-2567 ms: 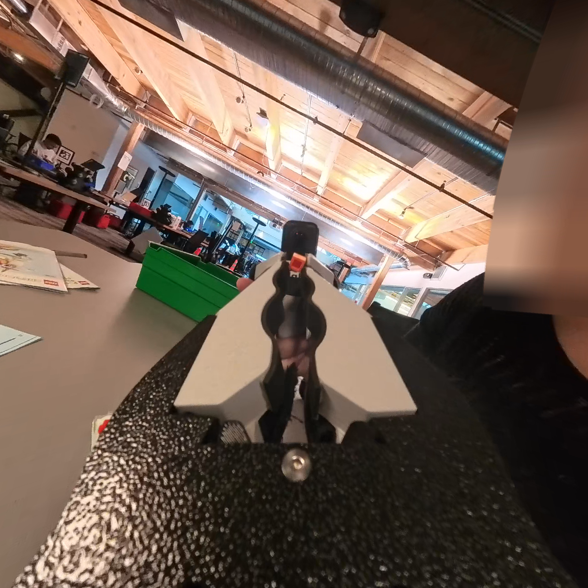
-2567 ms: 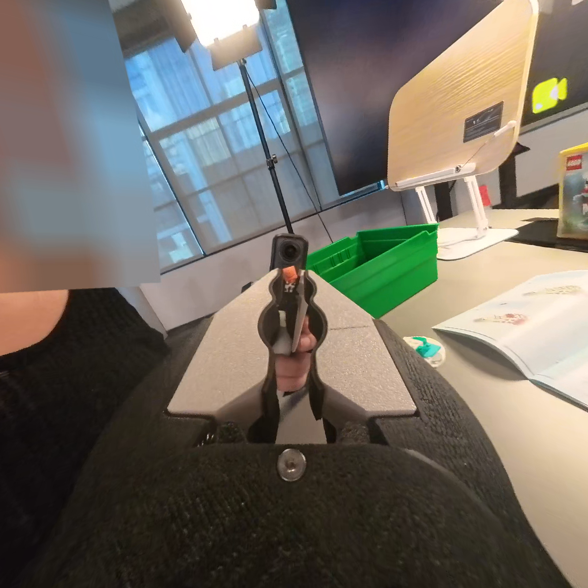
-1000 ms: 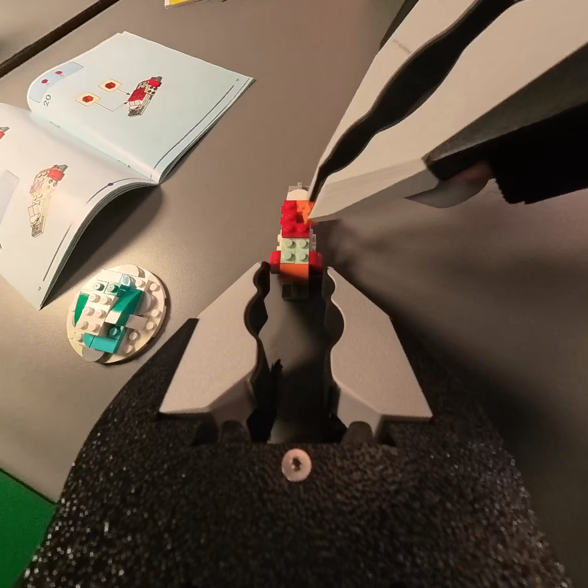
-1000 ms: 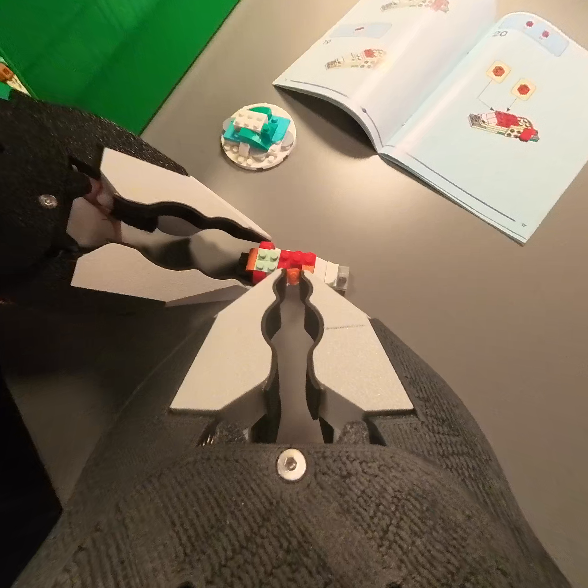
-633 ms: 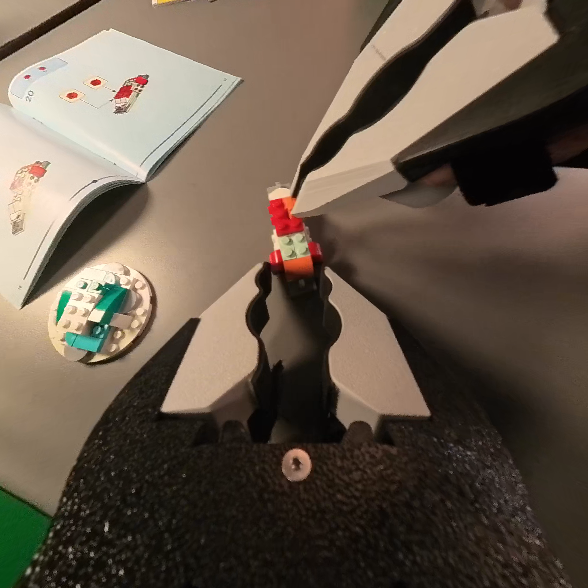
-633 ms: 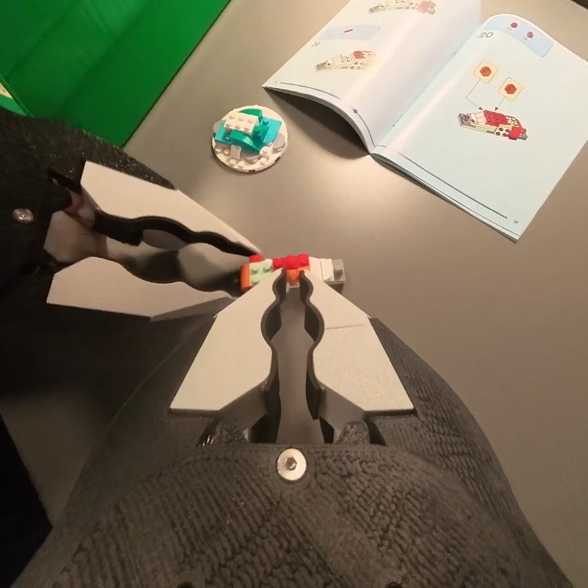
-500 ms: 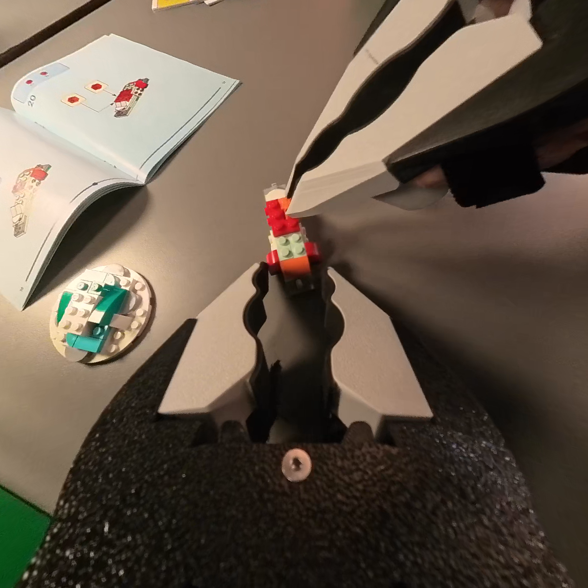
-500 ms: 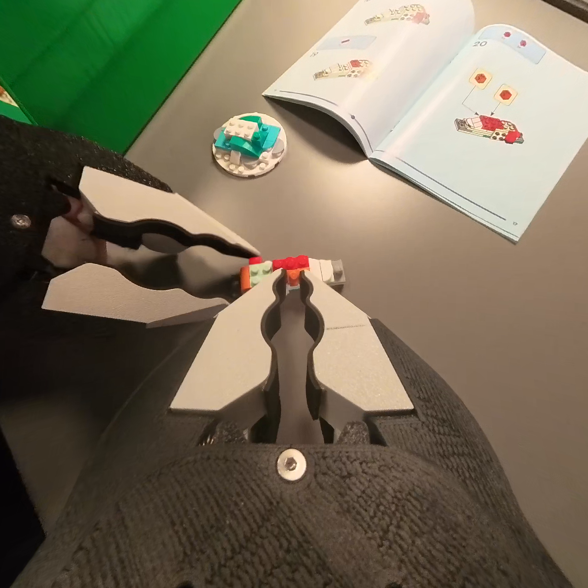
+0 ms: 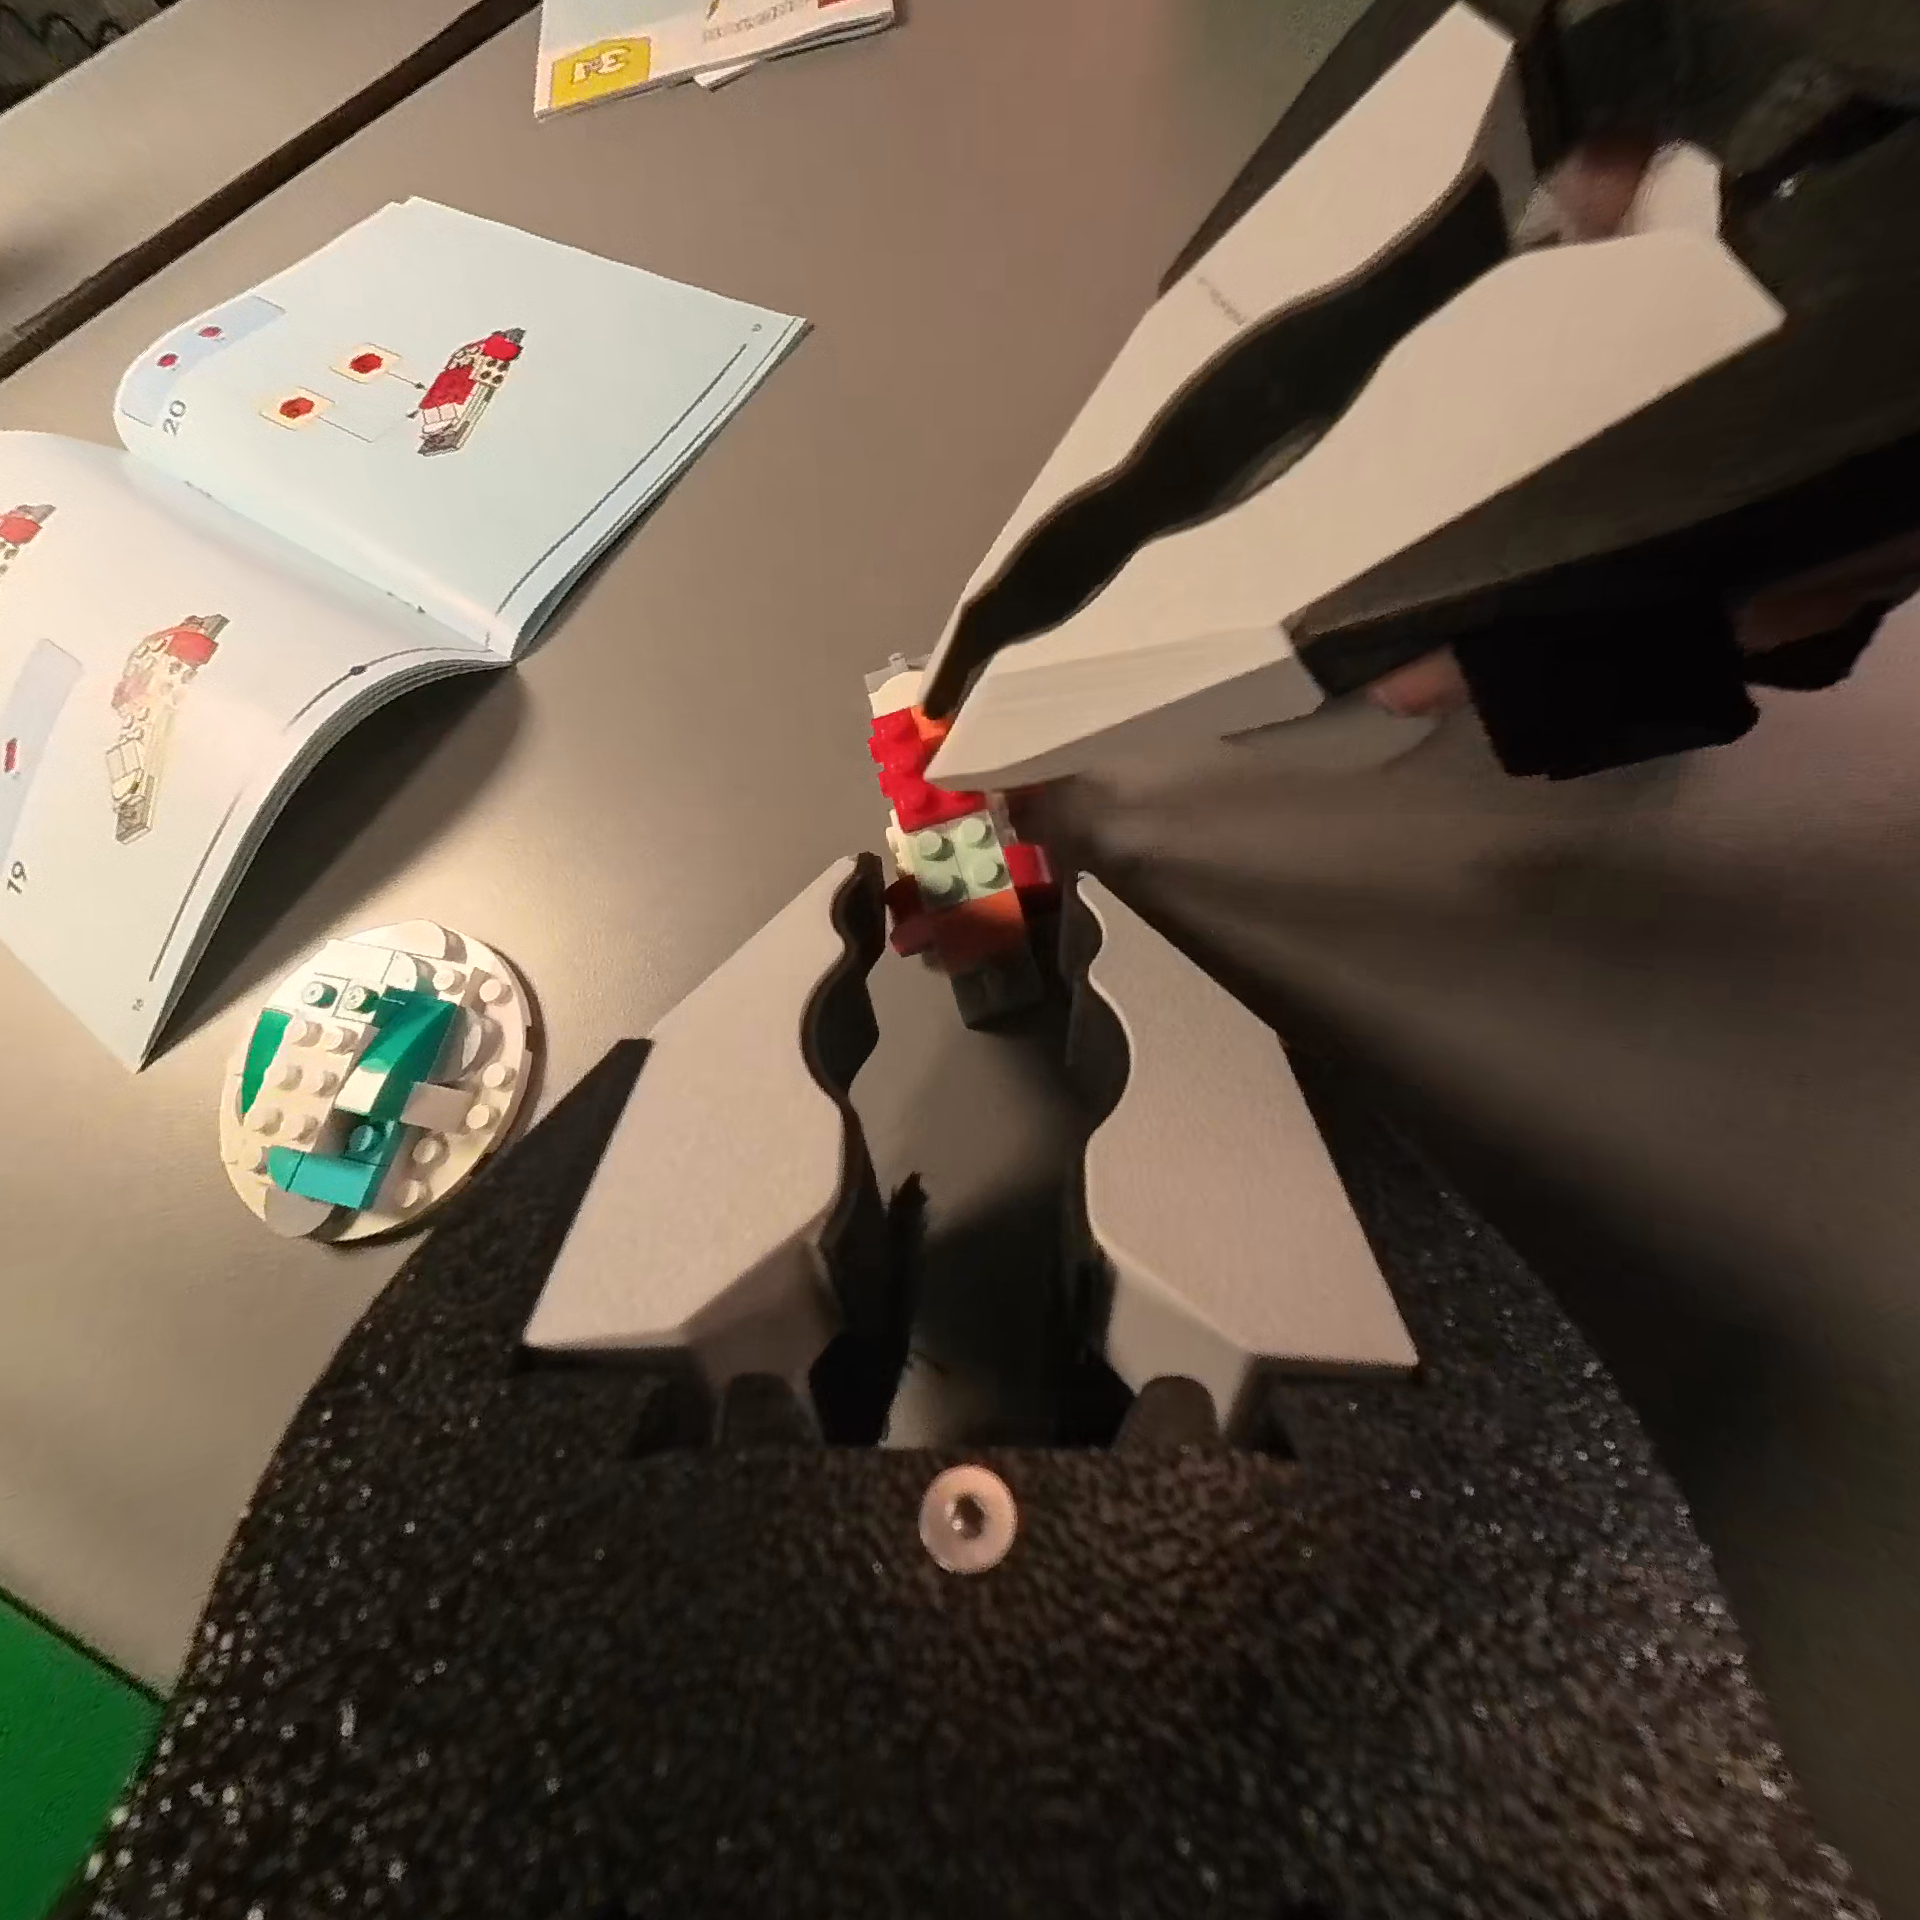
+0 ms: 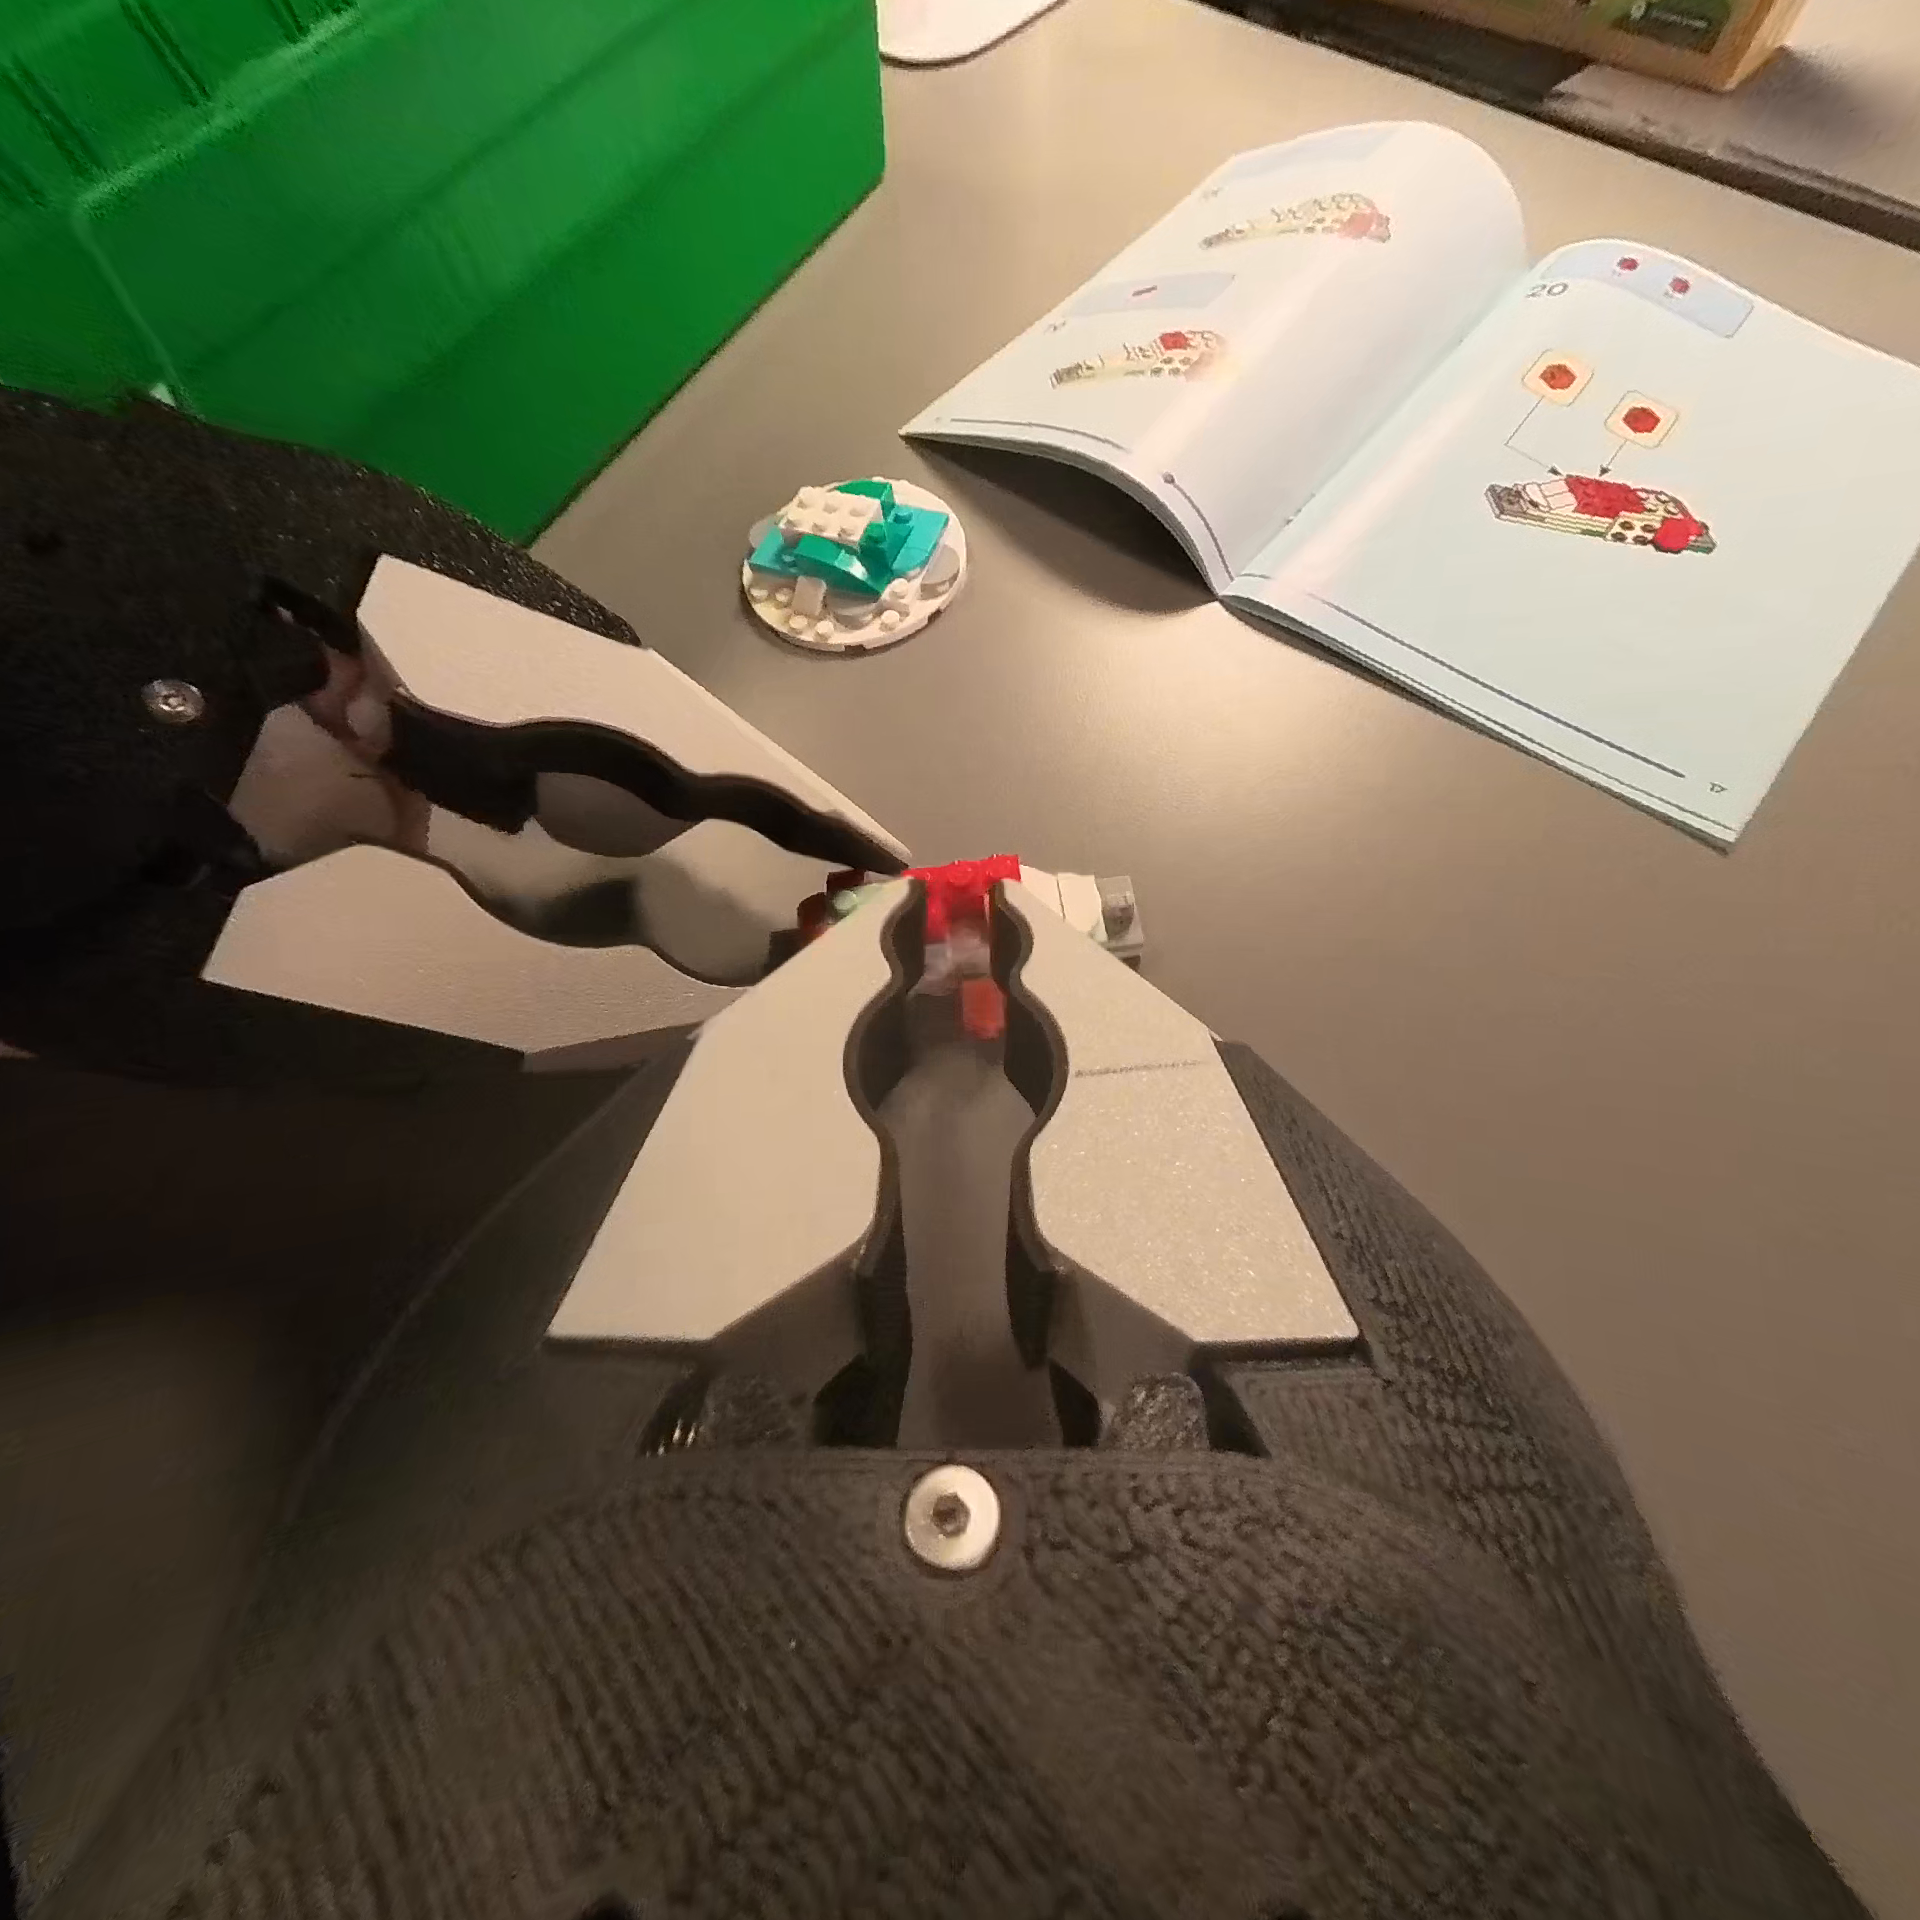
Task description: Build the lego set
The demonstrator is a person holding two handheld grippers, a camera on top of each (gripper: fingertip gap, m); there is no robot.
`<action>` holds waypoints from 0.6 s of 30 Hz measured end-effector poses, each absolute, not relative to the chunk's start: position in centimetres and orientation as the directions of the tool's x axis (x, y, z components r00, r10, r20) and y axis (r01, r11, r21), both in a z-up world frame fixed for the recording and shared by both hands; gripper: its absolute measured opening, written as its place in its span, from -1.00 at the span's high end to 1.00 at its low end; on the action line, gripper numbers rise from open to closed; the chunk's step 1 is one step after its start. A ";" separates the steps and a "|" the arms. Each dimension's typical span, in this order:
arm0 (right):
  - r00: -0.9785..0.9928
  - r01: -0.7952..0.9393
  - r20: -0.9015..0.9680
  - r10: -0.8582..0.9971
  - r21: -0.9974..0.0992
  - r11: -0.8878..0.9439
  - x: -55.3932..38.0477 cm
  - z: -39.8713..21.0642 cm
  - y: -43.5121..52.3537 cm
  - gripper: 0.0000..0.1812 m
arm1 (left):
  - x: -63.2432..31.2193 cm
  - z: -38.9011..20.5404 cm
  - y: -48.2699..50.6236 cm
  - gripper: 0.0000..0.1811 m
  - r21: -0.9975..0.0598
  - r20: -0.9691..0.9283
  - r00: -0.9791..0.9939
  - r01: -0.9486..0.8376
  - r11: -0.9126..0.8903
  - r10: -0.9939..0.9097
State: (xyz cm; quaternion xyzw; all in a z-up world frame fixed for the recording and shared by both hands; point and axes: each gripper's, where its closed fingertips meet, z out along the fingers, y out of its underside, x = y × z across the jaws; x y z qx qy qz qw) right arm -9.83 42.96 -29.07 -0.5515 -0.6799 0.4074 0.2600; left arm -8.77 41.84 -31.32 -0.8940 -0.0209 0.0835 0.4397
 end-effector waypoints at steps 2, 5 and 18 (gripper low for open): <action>-0.259 0.520 -0.103 0.961 -0.853 0.049 -9.9 -29.0 42.9 0.87 | -8.8 -31.3 41.9 0.66 -0.794 -0.119 0.987 -0.027 -0.607 0.111; -0.276 0.473 -0.107 0.955 -0.880 0.038 -10.2 -28.4 42.8 0.79 | -8.8 -31.3 41.9 0.66 -0.804 -0.075 0.990 0.008 -0.595 0.116; -0.210 0.518 -0.112 0.971 -0.855 0.014 -4.6 -28.7 49.5 0.72 | -9.6 -31.3 41.5 0.65 -0.801 -0.093 0.983 0.019 -0.599 0.155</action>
